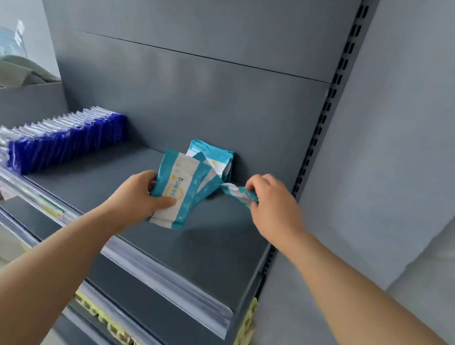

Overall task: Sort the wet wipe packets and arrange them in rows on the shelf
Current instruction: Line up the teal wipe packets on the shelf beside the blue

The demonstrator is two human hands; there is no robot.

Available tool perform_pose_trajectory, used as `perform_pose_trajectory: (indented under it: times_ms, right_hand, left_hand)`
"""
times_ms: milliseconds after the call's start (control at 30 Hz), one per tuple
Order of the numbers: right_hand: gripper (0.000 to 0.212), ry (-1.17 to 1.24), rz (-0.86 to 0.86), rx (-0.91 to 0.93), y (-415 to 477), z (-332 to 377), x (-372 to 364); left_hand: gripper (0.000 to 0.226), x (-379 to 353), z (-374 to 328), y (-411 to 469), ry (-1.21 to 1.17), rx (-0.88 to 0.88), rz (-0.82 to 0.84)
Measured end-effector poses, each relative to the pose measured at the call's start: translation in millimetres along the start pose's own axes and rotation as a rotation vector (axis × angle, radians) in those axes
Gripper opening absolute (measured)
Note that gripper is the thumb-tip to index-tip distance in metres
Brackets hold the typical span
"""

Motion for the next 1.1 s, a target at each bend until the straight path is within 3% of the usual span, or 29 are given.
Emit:
perform_pose_trajectory:
  times_ms: [167, 300, 400, 533, 733, 833, 933, 1000, 1100]
  right_hand:
    - [0.031, -0.126, 0.241, 0.057, 35, -2, -34]
    - [0.028, 0.022, 0.478, 0.041, 48, -7, -53]
    - [0.041, 0.181, 0.61, -0.008, 53, -10, -55]
    - [0.055, 0.549, 0.412, -0.188, 76, -8, -49]
    - [0.028, 0.585, 0.25, -0.346, 104, 11, -62]
    - [0.035, 0.614, 0.153, -0.467, 108, 11, -66]
    - [0.039, 0.843, 0.159, -0.527, 109, 21, -72]
    - [0.037, 0.755, 0.098, -0.567, 106, 19, -64]
    - [0.037, 0.344, 0.085, -0.703, 85, -2, -47]
  left_hand:
    - [0.042, 23, 17, 44, 0.003, 0.034, 0.059]
    - [0.048, 32, 25, 72, -0.004, 0.033, 0.159]
    - [0.047, 34, 25, 94, 0.021, 0.011, 0.248]
    - [0.047, 33, 17, 122, 0.143, -0.081, 0.373]
    - [0.062, 34, -1, 154, 0.535, -0.253, 0.447]
    - [0.059, 38, -8, 165, 0.665, -0.362, 0.424]
    - [0.055, 36, -11, 174, 0.714, -0.451, 0.457]
    - [0.055, 32, -10, 179, 0.742, -0.498, 0.474]
    - [0.058, 23, -6, 183, 0.818, -0.561, 0.459]
Point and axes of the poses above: each hand's wrist, its own y-axis towards the middle knuckle, its own x-axis out of the back of the hand, z = x × y, the point moved 6 cm from there along y, towards the middle knuckle, and after that the axes turned 10 degrees about z, right-handed, at the moved point
